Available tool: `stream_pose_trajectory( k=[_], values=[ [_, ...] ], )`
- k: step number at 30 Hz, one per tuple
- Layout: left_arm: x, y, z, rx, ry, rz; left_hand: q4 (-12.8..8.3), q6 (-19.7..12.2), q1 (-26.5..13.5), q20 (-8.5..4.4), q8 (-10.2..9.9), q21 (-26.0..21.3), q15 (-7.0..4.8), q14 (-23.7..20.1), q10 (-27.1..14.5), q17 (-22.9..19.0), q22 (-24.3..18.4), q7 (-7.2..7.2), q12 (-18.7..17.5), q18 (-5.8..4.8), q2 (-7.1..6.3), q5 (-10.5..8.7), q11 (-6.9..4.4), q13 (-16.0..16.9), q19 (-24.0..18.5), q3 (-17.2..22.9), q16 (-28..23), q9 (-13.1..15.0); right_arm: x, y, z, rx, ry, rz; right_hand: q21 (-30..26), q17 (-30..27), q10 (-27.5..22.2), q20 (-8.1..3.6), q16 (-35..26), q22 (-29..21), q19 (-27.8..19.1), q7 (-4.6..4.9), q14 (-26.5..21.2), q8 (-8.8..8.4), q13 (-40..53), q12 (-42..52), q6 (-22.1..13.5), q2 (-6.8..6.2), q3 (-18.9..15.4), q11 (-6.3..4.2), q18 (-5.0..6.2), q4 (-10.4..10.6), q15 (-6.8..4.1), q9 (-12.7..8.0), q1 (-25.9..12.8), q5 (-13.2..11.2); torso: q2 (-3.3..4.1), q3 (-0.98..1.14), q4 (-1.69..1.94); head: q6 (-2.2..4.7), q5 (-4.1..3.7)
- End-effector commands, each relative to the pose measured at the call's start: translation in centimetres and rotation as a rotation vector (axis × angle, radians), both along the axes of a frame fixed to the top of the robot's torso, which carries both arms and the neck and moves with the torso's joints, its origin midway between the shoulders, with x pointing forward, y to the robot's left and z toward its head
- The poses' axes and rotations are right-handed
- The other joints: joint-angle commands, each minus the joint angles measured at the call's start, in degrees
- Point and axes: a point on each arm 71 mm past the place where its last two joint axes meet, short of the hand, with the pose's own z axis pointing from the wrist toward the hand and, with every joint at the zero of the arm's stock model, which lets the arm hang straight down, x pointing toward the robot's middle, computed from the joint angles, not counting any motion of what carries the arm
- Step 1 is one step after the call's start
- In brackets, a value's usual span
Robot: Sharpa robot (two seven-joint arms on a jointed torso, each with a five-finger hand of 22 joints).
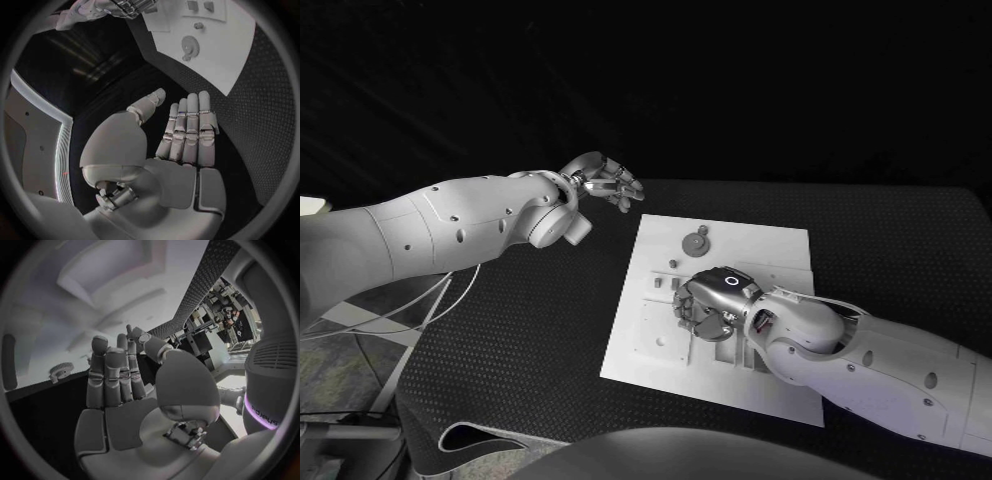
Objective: Assemble the parts on the task board
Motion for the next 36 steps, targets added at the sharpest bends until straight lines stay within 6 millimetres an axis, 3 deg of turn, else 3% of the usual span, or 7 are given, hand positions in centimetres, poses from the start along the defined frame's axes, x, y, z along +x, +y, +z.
stream_pose_trajectory(
  k=[1, 36],
  values=[
    [0.02, -0.15, 0.15, -0.007, -0.003, -0.002, 0.3, -0.4, -0.3, 0.24, -0.1, -0.2, 0.29, 0.2, 0.2, 0.1, -0.1, 0.04, 0.0, 0.62, -0.09, -0.3, -0.03, -0.1, 0.0, -0.1, -0.4, 0.1, -0.04, -0.02, -0.15, -0.017, -0.004, 0.011, 0.2, 0.1, 0.6, -0.29, 0.2, 1.3, 0.0, 0.08, -0.7, 0.14, 0.1, 0.0, 0.3, 0.19, 0.2, -0.28, 0.9, 0.0, -0.64, 0.1, 0.3, 0.2, 0.0, 0.0, -0.01, -0.11, 0.17],
    [0.01, -0.16, 0.18, -0.006, 0.0, -0.004, 0.4, -0.4, -0.3, 0.25, -0.1, -0.3, 0.3, 0.2, 0.2, 0.2, -0.1, 0.05, 0.0, 0.62, -0.15, -0.31, -0.02, -0.1, 0.0, -0.1, -0.5, 0.1, 0.04, 0.26, -0.89, -0.068, 0.015, 0.015, 0.3, 0.1, 0.5, -0.27, 0.2, 1.3, -0.1, 0.11, -0.7, 0.08, 0.3, -0.1, 0.2, 0.3, 0.2, -0.25, 0.9, 0.0, -0.62, 0.3, 0.2, 0.2, 0.0, -0.03, -0.04, -0.67, 0.8]
  ],
)
